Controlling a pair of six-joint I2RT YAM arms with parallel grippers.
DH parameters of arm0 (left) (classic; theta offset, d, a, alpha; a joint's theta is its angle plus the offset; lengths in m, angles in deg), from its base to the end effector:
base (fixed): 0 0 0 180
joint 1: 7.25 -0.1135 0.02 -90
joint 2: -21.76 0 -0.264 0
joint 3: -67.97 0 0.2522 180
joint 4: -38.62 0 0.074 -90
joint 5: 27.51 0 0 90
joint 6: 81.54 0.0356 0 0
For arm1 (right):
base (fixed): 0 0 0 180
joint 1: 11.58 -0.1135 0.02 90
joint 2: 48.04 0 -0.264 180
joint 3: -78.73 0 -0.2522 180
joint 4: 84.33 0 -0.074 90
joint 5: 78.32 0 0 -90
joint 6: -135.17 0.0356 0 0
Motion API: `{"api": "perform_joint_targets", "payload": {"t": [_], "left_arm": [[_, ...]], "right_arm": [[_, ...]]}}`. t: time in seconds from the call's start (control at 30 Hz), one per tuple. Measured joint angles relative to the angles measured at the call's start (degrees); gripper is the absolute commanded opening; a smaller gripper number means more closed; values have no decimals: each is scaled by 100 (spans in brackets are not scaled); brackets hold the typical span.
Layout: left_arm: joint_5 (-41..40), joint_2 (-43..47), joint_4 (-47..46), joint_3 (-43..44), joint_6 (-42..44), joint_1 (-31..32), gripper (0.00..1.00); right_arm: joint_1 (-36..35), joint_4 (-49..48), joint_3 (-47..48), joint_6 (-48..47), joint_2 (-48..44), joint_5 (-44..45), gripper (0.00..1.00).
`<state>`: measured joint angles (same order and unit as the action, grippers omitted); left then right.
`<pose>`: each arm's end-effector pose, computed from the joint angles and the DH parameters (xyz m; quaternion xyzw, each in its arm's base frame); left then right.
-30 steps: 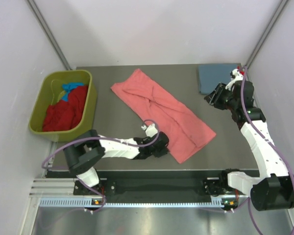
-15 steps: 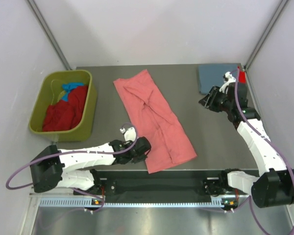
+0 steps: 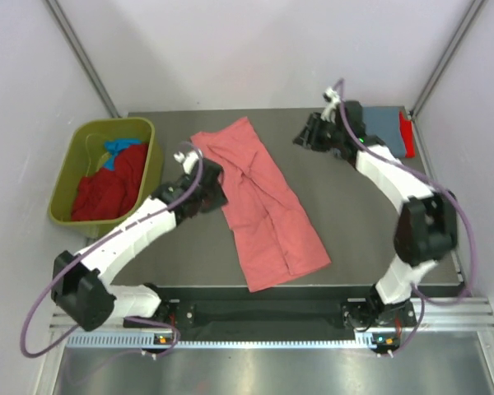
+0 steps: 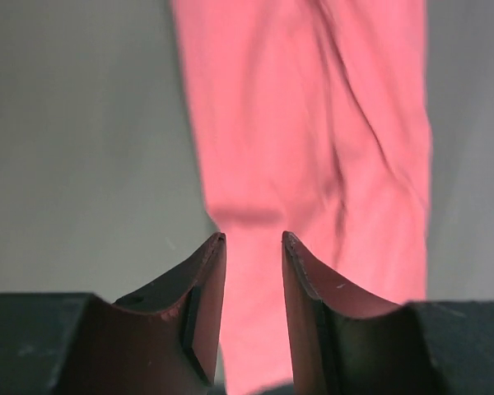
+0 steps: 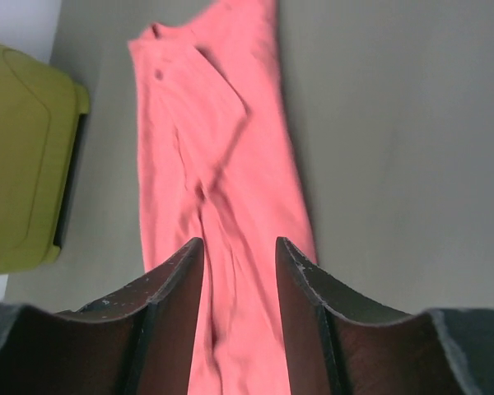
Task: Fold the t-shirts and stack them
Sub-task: Fold the tshirt
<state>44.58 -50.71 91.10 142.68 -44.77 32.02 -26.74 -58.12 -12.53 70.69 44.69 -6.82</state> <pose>0.2094 -0.1570 0.2922 -0.1654 0.9156 -0.1414 0.3380 0.3612 0.1096 0.3054 -0.0026 0.8594 0.3017 0.4129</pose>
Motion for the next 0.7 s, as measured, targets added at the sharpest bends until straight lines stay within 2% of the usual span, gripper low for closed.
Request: {"api": "perform_joint_targets", "payload": {"t": [0.1,0.2,0.43,0.7], "left_arm": [[278,-365,-254,160,535,-901,36],[494,-1082,-492,553,960,-1523,36],[686,-2813,-1016,1770,1397,-2284,34],[1001,-4203,-1582,2111,1423,-2763,38]], "right_arm": [[-278,-190,1130,-42,1180,-111,41],[-474,-358,2120,-33,2229,-173,41],[-584,-518,3969,188,4253,-249,43],[-566,-850,4850,511,5521,-389,48]]}}
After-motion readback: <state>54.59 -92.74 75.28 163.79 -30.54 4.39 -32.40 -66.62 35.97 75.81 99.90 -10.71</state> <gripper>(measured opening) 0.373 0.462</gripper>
